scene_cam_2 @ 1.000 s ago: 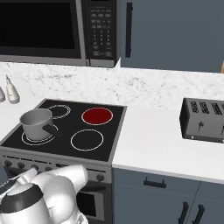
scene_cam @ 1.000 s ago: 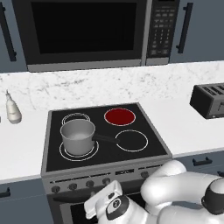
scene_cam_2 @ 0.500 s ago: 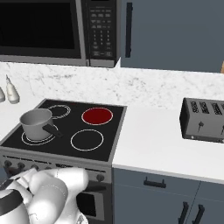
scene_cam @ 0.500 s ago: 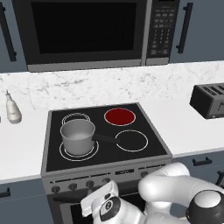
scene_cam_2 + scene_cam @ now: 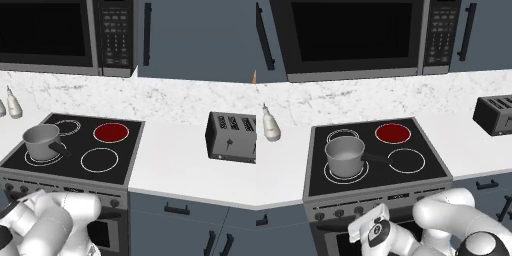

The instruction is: Turn off the rear right burner of the stove.

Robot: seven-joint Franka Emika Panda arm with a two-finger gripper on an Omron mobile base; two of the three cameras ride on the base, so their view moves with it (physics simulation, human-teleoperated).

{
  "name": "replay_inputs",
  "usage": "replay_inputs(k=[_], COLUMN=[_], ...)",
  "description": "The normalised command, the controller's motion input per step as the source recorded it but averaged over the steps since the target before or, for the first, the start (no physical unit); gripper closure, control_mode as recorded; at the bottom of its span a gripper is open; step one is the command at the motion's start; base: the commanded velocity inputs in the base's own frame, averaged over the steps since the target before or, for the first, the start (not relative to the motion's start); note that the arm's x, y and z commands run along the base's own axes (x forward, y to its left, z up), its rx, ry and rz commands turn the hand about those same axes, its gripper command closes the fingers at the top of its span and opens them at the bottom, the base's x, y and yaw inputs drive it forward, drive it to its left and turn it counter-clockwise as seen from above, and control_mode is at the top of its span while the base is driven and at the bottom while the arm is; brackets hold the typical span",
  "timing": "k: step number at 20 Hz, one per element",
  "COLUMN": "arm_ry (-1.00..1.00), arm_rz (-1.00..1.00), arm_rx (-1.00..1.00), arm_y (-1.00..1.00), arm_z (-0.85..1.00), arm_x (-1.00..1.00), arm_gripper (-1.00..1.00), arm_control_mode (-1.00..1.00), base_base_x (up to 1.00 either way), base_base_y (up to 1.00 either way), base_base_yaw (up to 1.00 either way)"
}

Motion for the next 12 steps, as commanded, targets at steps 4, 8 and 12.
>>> replay_inputs(k=[4,8,12], arm_ry=[0.00,0.00,0.00], arm_rz=[0.00,0.00,0.00], arm_rx=[0.00,0.00,0.00], arm_y=[0.04,0.22,0.36], arm_z=[-0.40,-0.07,-0.22], arm_x=[0.00,0.00,0.01], arm_gripper=[-1.00,-1.00,-1.00], arm_control_mode=[-1.00,-1.00,-1.00], base_base_x=[0.00,0.00,0.00], base_base_y=[0.00,0.00,0.00], base_base_yaw=[0.00,0.00,0.00])
